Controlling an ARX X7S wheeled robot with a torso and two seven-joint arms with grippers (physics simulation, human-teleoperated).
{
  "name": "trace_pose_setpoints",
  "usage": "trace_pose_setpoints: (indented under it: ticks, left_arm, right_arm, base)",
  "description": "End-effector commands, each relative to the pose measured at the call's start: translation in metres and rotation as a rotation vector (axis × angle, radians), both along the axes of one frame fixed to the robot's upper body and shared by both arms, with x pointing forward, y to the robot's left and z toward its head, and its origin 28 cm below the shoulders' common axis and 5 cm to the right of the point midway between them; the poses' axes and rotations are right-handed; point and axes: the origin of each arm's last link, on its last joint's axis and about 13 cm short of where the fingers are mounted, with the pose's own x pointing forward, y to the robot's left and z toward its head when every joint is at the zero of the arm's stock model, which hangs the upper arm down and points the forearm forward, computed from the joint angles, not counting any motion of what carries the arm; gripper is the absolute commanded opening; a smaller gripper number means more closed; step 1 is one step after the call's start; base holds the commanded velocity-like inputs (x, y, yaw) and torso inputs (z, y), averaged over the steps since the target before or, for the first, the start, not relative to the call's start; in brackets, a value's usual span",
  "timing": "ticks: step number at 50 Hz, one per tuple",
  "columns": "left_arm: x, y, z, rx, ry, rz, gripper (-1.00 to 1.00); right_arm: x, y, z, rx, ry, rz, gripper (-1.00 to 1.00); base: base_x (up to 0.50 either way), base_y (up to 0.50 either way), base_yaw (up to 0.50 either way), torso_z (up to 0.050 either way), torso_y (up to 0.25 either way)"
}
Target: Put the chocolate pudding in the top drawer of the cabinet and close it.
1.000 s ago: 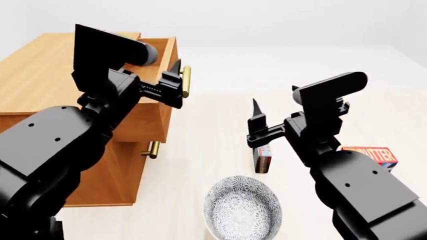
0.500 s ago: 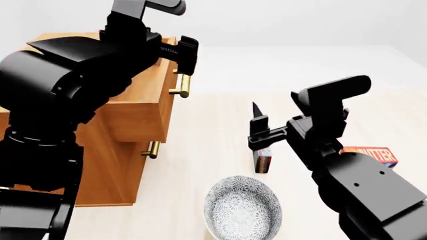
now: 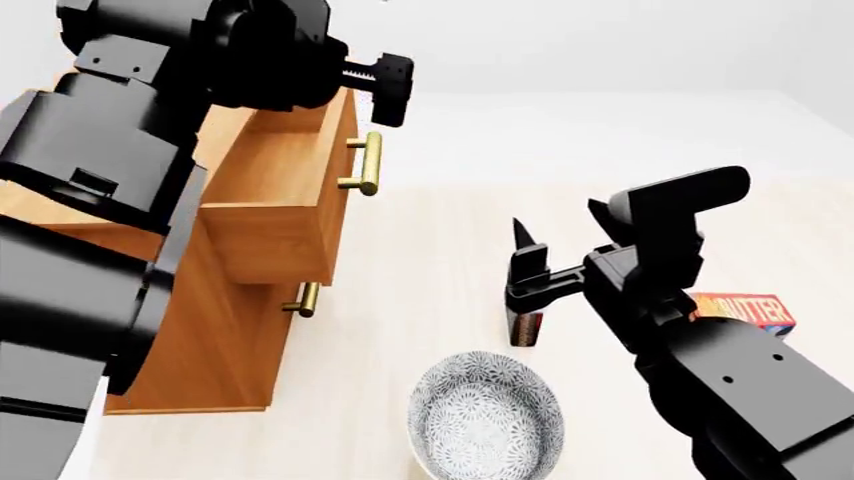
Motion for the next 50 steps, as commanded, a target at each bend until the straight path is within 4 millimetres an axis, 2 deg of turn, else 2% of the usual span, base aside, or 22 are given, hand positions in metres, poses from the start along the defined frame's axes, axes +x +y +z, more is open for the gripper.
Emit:
trace_pose_setpoints:
  ticks: [1,10,30,50]
  left_arm:
    - [-0.001,0.006,0.005,-0.003,0.058,0.076,1.00]
    - [-0.002,0.007,0.000,0.012,0.093,0.072,1.00]
    - [-0.005,0.007,-0.006,-0.090,0.178,0.055,1.00]
    - [-0.003,0.003,-0.015,-0.072,0.200,0.020,1.00]
  right_arm:
    - [0.000,-0.005,-0.004,0.006,0.003,-0.001,1.00]
    - [0.002,-0.007,-0.008,0.004,0.008,-0.008,1.00]
    - [0.007,-0.006,-0.011,-0.006,0.018,-0.008,1.00]
    - [0.008,-0.007,-0.015,-0.003,0.025,-0.009,1.00]
  base:
    - [0.00,0.00,0.00,0.000,0.000]
    - [0.00,0.00,0.00,0.000,0.000]
    - [0.00,0.00,0.00,0.000,0.000]
    - [0.00,0.00,0.00,0.000,0.000]
